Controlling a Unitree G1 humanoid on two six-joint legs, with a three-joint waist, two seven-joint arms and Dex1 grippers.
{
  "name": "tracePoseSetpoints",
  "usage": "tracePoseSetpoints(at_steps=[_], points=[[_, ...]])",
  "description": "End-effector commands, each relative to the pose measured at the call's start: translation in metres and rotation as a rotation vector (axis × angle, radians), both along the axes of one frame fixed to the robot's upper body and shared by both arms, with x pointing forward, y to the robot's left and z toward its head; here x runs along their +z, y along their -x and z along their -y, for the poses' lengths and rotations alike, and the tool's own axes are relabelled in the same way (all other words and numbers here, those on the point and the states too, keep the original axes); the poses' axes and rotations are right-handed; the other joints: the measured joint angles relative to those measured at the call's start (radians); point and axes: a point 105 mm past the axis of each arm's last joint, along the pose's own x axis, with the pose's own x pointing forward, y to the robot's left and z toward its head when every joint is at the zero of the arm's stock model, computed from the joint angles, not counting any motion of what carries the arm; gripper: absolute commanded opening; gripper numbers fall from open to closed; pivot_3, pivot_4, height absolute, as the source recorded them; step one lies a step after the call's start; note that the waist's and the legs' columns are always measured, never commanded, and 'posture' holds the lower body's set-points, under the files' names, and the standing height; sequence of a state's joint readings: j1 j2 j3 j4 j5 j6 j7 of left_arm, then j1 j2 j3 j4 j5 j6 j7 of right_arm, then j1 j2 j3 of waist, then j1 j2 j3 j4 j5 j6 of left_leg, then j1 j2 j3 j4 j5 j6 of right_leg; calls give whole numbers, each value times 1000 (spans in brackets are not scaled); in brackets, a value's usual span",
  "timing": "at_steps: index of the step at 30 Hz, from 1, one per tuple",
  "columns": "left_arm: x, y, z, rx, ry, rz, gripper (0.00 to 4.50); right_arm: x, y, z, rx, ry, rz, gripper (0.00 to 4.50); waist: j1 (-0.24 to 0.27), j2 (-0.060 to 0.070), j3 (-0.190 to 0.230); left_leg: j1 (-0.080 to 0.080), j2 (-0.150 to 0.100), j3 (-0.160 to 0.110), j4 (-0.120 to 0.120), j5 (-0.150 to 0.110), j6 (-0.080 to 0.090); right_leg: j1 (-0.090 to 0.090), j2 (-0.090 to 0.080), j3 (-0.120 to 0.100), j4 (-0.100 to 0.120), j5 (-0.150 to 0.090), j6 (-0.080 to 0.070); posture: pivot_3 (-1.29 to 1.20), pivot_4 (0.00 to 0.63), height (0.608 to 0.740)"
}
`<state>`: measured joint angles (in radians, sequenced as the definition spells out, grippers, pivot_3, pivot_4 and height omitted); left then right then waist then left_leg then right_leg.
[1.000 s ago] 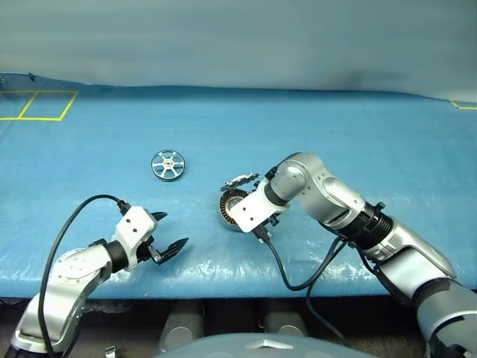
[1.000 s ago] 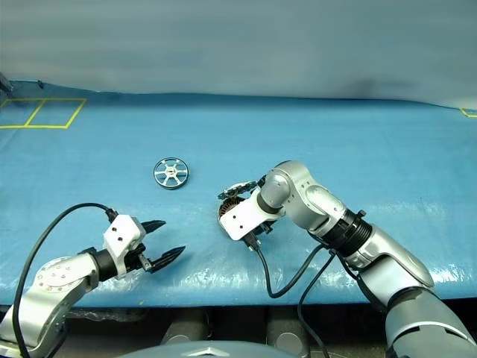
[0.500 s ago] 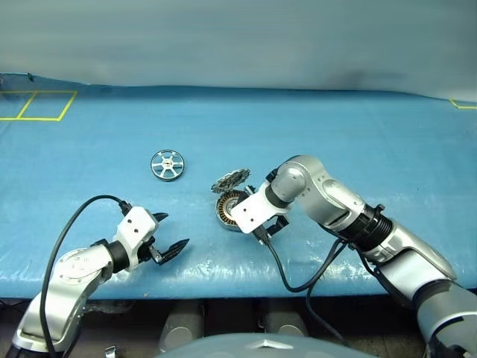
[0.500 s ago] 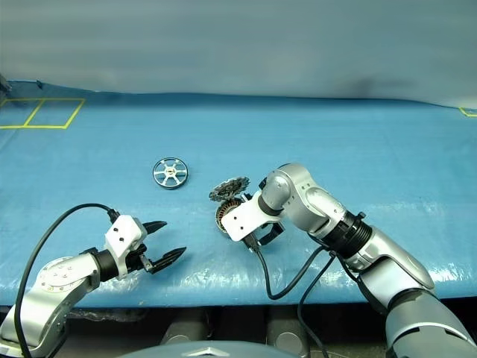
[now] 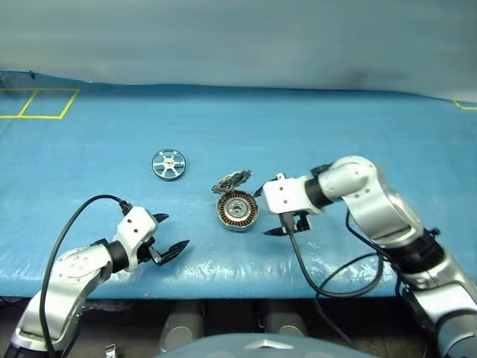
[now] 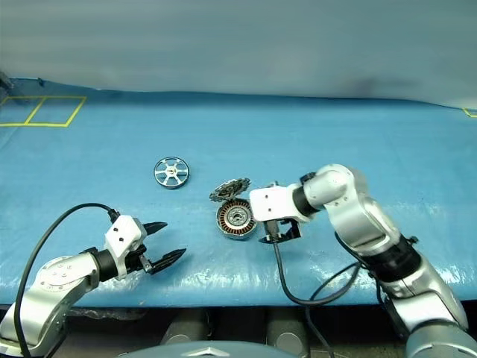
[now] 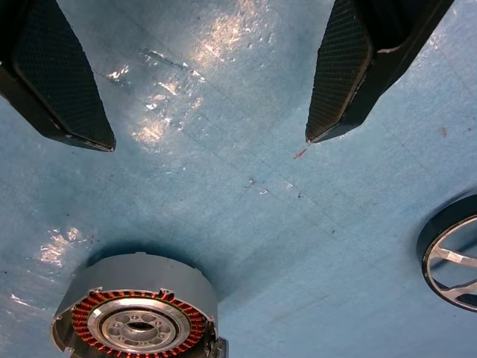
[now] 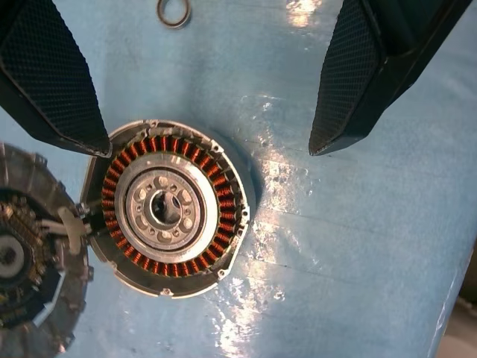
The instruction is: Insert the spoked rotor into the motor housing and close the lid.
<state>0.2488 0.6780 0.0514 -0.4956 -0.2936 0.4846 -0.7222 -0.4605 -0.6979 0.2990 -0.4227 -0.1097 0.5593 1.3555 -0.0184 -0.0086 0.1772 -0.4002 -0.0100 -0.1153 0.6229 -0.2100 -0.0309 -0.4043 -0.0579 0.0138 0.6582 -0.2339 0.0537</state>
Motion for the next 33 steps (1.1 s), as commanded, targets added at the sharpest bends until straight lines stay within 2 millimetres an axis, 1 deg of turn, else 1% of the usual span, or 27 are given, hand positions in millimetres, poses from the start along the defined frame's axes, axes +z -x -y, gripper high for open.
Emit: tracePoseSetpoints(at_steps=[1,3,6,7,8,10,11,13,16,22,25,28,33], points=[[9,-1,0,-11,-3,27,4500,23,-2,6,-227,-252,69,4480,-3,0,0,0,0,0,0,0,0,-1,0,0,0,0,0,0,150,740],[9,0,0,-7,3,23,4500,25,1,12,-356,-385,70,4480,-4,0,0,0,1,1,0,0,0,-2,1,1,2,0,0,0,150,740],[6,2,0,-6,7,10,4500,18,3,19,-586,-577,66,4480,-2,-1,0,-1,1,1,0,0,0,-3,2,1,2,0,0,0,150,740],[6,3,1,-4,13,8,4500,8,4,22,-676,-625,57,4480,-3,-1,0,-1,1,1,-1,0,0,-3,2,1,2,0,0,0,150,740],[6,2,2,-2,22,8,4500,-3,5,24,-749,-634,57,4480,-3,-1,0,-1,1,2,-1,0,0,-3,1,2,2,0,0,0,150,740],[7,2,5,-1,41,10,4500,-23,6,25,-860,-641,55,4480,-3,0,0,-1,1,2,-1,0,0,-3,1,2,2,0,0,0,150,740],[7,2,6,-3,44,10,4500,-30,6,25,-899,-654,52,4480,-4,-1,0,-1,1,3,-1,0,0,-4,1,3,2,0,0,0,150,740],[7,1,7,-7,45,11,4500,-40,5,23,-944,-666,54,4480,-10,0,0,-1,1,4,0,0,0,-4,1,4,2,0,0,0,150,740],[8,1,8,-18,41,17,4500,-54,-2,22,-1012,-677,80,4480,-14,-1,0,0,2,5,0,0,0,-4,1,4,2,0,0,0,150,740],[10,1,11,-35,30,60,4500,-65,-20,20,-1067,-679,131,4480,-15,-1,0,0,2,5,-1,0,0,-5,1,4,2,0,0,0,150,740],[11,1,14,-43,35,92,4500,-70,-25,18,-1084,-670,144,4480,-15,-1,0,0,2,5,-2,0,0,-5,1,4,1,0,0,0,150,740],[13,0,20,-52,42,155,4500,-76,-27,19,-1120,-674,130,4480,-15,-1,0,0,2,5,-2,0,0,-5,1,4,1,0,-1,0,150,740],[16,0,32,-58,115,241,4500,-89,-23,18,-1140,-666,78,4480,-15,-1,-1,0,2,6,-1,0,0,-4,1,4,1,0,0,0,150,740]])
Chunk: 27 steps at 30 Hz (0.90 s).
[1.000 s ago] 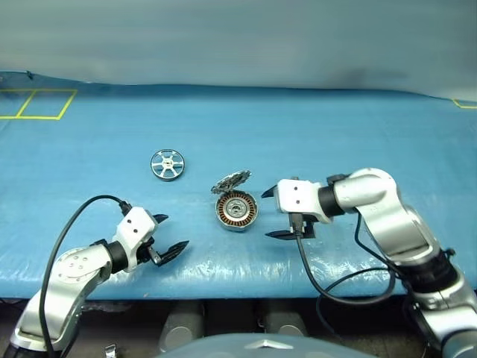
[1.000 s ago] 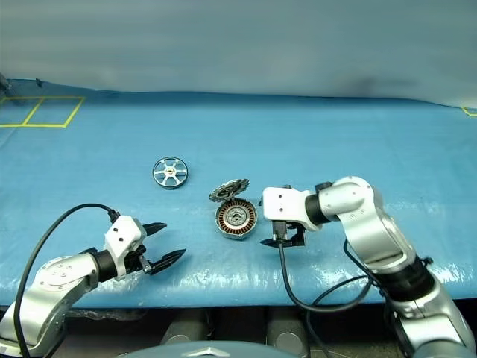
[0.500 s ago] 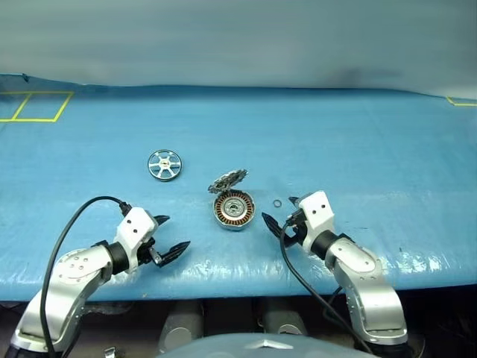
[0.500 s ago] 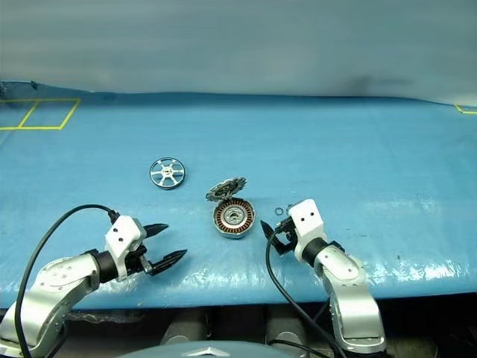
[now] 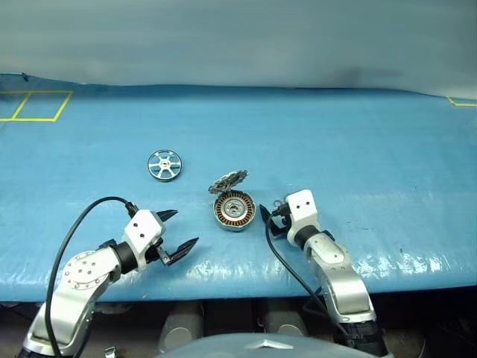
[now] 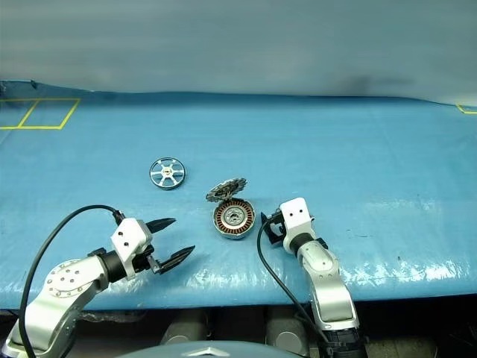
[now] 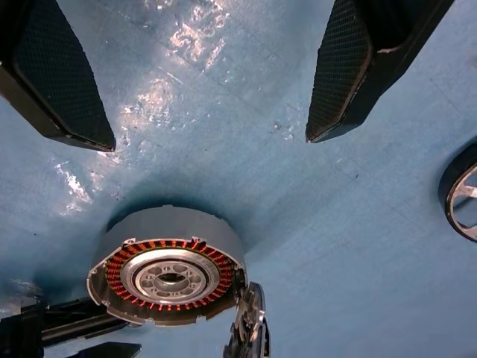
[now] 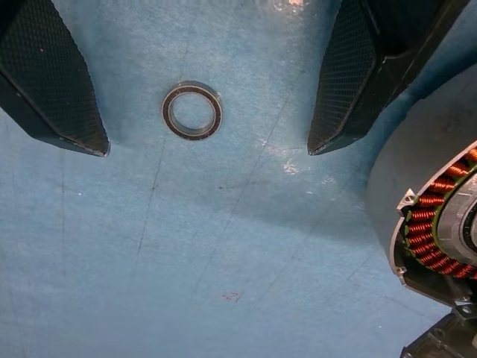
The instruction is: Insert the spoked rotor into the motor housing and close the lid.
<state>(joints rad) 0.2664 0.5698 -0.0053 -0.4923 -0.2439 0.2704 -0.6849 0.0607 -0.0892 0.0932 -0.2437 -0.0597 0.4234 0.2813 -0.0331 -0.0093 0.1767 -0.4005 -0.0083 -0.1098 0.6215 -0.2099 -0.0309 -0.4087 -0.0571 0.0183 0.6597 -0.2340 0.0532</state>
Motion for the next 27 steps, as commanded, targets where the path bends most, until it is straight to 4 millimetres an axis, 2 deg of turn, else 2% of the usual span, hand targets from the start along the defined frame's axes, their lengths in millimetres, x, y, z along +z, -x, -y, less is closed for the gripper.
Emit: tracePoseSetpoints(at_steps=[1,3,6,16,21,23,27], points=[[4,2,8,-21,49,54,4500,1,2,-3,6,-26,7,4480,0,0,0,0,0,0,0,0,0,0,0,0,0,0,0,0,150,740],[1,5,13,-37,91,29,4500,0,2,-3,5,-33,-2,4480,-1,0,0,0,0,0,0,0,0,0,0,0,0,0,0,0,150,740],[-4,7,15,-47,115,-11,4500,-2,2,-3,1,-36,-8,3900,-2,0,0,0,0,0,0,0,0,0,0,0,0,0,0,0,150,740],[-16,6,10,-9,139,-67,4500,6,1,0,-7,-27,11,680,-2,0,0,0,0,0,1,0,0,1,0,0,0,0,0,0,150,740],[-18,5,8,20,153,-66,4500,31,-3,5,-17,9,86,669,-1,0,0,0,0,0,1,0,0,1,0,0,0,0,0,0,150,740],[-18,5,8,25,162,-64,4500,51,-4,1,13,5,144,669,-2,0,0,0,0,0,1,0,0,0,0,0,0,0,0,0,150,740],[-19,7,10,9,153,-70,4500,74,0,-17,113,-20,190,669,-3,0,0,0,1,-1,1,0,0,0,1,0,1,0,0,0,150,740]])
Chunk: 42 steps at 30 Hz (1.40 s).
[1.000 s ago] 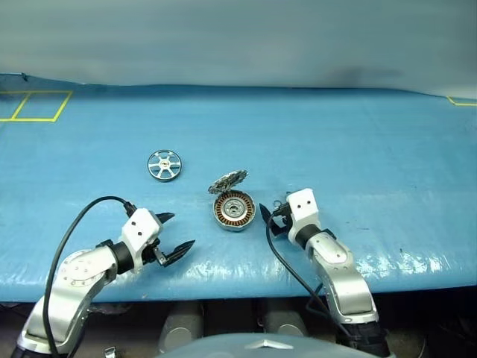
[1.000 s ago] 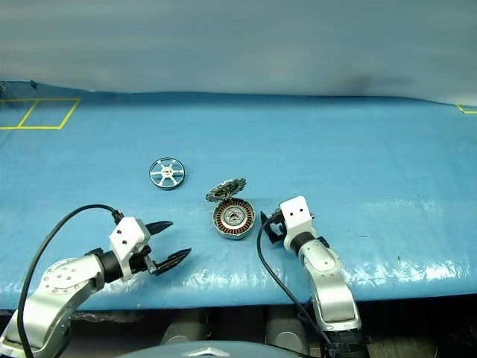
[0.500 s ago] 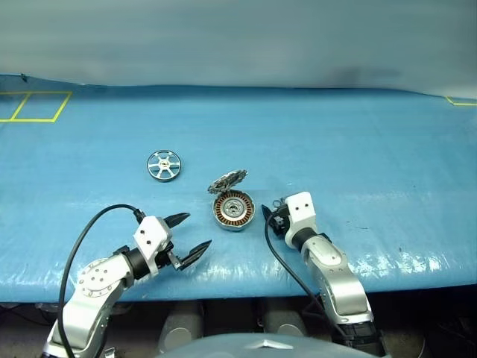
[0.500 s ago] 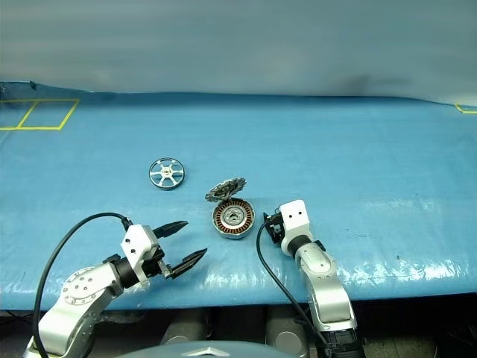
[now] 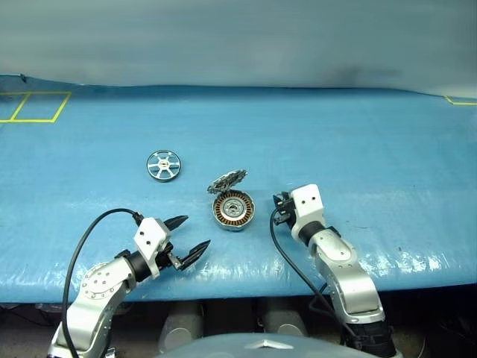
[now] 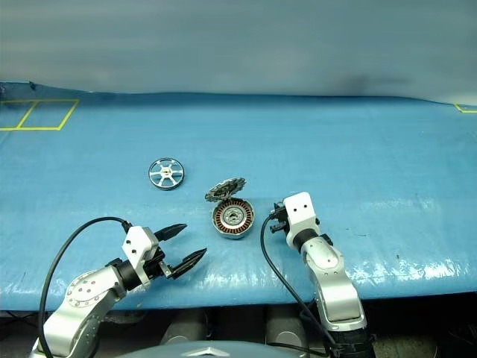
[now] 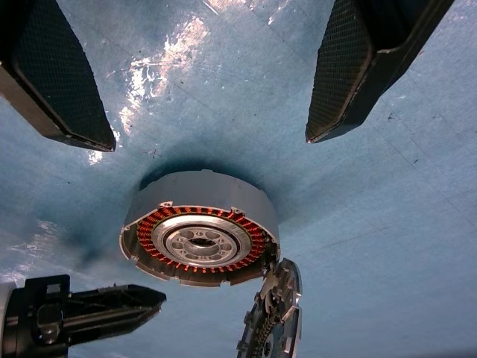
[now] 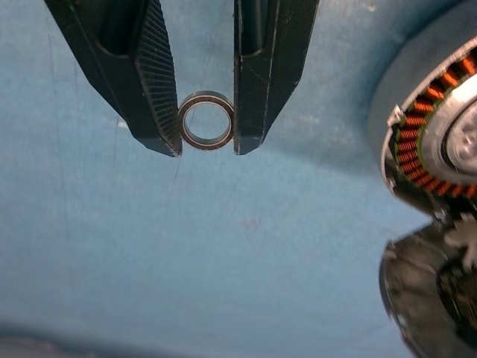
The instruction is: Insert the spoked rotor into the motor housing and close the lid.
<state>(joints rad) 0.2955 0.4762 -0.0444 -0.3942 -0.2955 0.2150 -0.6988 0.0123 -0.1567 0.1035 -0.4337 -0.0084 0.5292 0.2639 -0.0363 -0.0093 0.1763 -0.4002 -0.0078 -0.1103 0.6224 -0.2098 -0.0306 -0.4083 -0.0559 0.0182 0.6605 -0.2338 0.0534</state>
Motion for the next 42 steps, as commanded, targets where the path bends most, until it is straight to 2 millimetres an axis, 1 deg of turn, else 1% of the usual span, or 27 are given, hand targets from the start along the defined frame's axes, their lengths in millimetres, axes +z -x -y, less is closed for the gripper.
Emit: tracePoseSetpoints(at_steps=[1,5,8,15,21,27,34,42], points=[[2,0,-1,-11,-2,13,4500,27,5,-20,106,-30,67,669,0,0,0,0,0,0,0,0,0,0,0,0,0,0,0,0,150,740],[1,1,0,-17,-4,5,4500,24,9,-37,185,-43,39,669,0,0,0,0,0,0,0,0,0,0,0,0,-1,0,0,0,150,740],[0,1,0,-18,-5,3,4500,20,12,-46,215,-61,22,669,0,0,0,0,0,0,0,0,0,0,0,0,0,0,0,0,150,740],[-1,1,-1,-20,-12,-1,4500,14,22,-76,335,-122,-22,669,0,0,0,0,0,0,0,0,0,0,0,0,0,0,0,0,150,740],[-1,1,0,-30,-12,-3,4500,6,20,-89,368,-123,-42,669,0,0,0,0,0,0,1,0,0,0,0,0,0,0,0,0,150,740],[-2,0,1,-35,-10,-4,4500,0,15,-92,369,-127,-55,669,0,0,0,0,0,0,0,0,0,0,0,0,0,0,0,0,150,740],[-2,1,0,-34,-15,-5,4500,-9,18,-91,371,-123,-83,669,0,0,0,0,0,0,0,0,0,0,0,0,0,0,0,0,150,740],[-3,0,1,-38,-13,-12,4500,-9,17,-86,358,-115,-84,669,0,0,0,0,0,0,0,0,0,0,0,0,0,0,0,0,150,740]])
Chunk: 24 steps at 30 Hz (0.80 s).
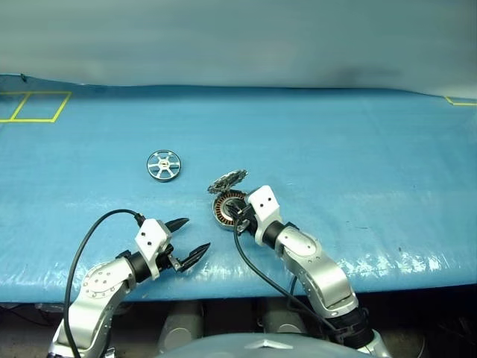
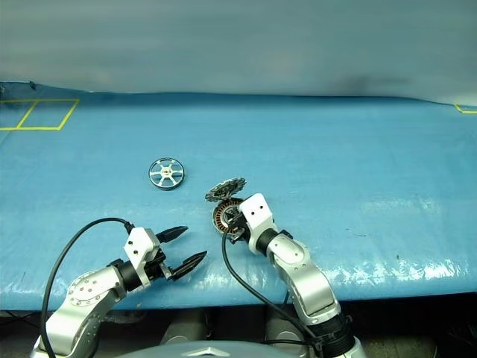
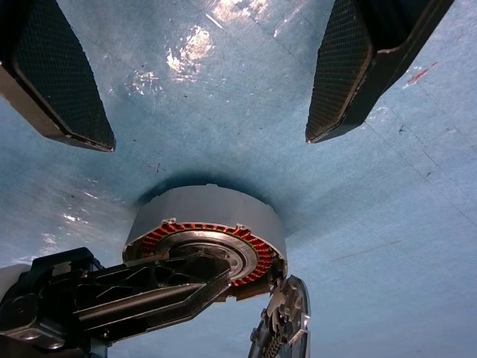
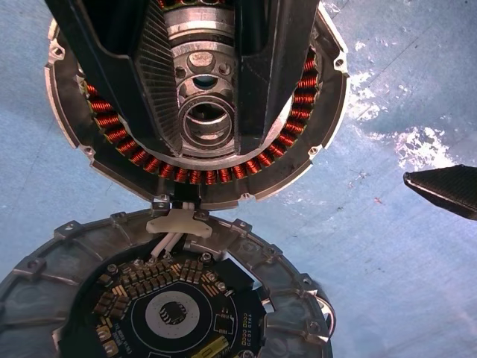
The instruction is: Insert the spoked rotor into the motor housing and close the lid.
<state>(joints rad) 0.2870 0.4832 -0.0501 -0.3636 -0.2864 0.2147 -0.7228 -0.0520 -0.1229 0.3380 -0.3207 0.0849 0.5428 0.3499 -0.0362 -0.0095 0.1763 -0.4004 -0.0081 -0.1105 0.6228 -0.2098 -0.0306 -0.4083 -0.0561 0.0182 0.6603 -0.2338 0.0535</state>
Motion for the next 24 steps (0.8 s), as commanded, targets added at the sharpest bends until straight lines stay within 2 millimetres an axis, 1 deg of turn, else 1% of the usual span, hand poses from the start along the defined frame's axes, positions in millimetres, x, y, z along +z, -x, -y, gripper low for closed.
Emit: tracePoseSetpoints(at_steps=[1,17,19,20,24], points=[[3,0,2,-21,1,13,4500,12,0,0,3,-26,42,669,0,0,0,0,0,0,0,0,0,0,0,0,0,0,0,0,150,740],[0,0,2,-19,0,6,4500,6,4,2,14,5,16,669,0,0,0,0,0,0,0,0,0,0,0,0,0,0,0,0,150,740],[0,0,2,-19,-2,5,4500,6,4,2,15,0,13,1394,0,0,0,0,0,0,0,0,0,0,0,0,0,0,0,0,150,740],[0,0,2,-19,-2,5,4500,6,4,1,15,-4,14,1658,0,0,0,0,0,0,0,0,0,0,0,0,0,0,0,0,150,740],[0,0,2,-21,-3,4,4500,11,4,-1,17,-21,23,2988,0,0,0,0,0,0,0,0,0,0,0,0,0,0,0,0,150,740]])
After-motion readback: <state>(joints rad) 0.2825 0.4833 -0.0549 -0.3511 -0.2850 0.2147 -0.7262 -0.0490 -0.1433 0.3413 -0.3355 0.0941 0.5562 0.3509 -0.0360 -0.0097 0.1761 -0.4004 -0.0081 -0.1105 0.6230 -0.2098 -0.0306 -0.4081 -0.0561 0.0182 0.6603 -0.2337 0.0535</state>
